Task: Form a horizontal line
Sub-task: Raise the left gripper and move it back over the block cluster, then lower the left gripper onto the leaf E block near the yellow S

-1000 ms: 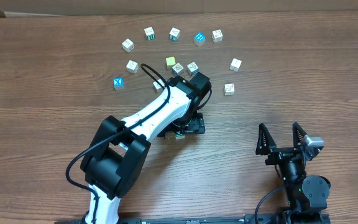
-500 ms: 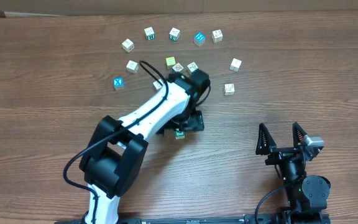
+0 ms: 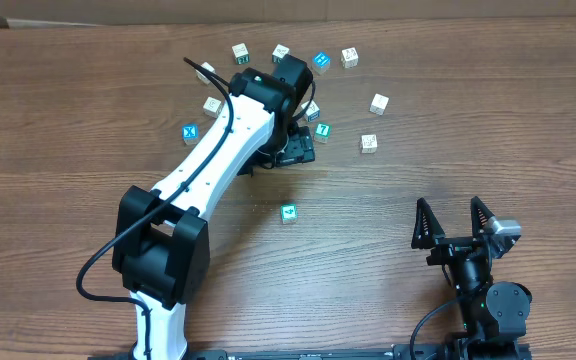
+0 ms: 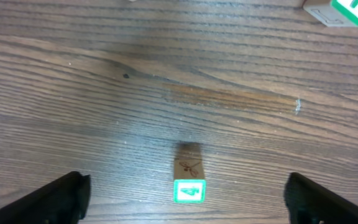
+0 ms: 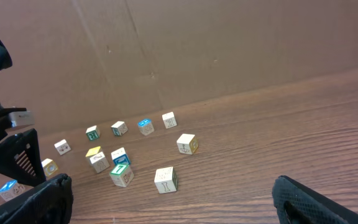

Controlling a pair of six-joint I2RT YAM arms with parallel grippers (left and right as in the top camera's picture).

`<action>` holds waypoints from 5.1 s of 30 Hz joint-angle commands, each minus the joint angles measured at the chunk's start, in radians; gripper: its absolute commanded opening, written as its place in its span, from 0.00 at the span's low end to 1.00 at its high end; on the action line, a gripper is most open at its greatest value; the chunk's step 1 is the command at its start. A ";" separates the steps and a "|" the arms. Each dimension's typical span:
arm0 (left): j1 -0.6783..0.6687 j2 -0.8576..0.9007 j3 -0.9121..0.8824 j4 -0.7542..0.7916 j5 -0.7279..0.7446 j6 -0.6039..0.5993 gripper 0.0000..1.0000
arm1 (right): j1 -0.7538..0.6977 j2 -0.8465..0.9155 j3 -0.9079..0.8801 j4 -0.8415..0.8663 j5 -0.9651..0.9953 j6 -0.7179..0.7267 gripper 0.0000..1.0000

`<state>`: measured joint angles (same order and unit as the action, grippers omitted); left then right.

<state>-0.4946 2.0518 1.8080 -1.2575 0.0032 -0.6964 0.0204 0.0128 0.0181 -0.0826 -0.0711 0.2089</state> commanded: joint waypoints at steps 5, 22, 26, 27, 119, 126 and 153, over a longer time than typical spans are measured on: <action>0.010 -0.004 0.018 0.006 -0.007 0.061 0.30 | -0.003 -0.010 -0.010 0.005 -0.002 -0.001 1.00; 0.010 -0.004 0.018 0.016 -0.067 0.092 0.04 | -0.003 -0.010 -0.010 0.005 -0.002 -0.001 1.00; 0.010 -0.004 0.018 0.022 -0.075 0.092 0.04 | -0.003 -0.010 -0.010 0.005 -0.002 -0.001 1.00; 0.010 -0.004 0.018 0.024 -0.083 0.092 0.04 | -0.003 -0.010 -0.010 0.005 -0.002 -0.001 1.00; 0.015 0.002 0.011 0.197 -0.206 0.112 0.99 | -0.003 -0.010 -0.010 0.005 -0.002 -0.001 1.00; 0.017 0.002 0.011 0.196 -0.194 0.208 0.98 | -0.003 -0.010 -0.010 0.005 -0.002 -0.001 1.00; 0.018 0.005 0.011 0.289 -0.166 0.222 0.48 | -0.003 -0.010 -0.010 0.005 -0.002 -0.001 1.00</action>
<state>-0.4881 2.0518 1.8080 -0.9836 -0.1822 -0.4900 0.0204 0.0128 0.0181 -0.0822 -0.0719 0.2089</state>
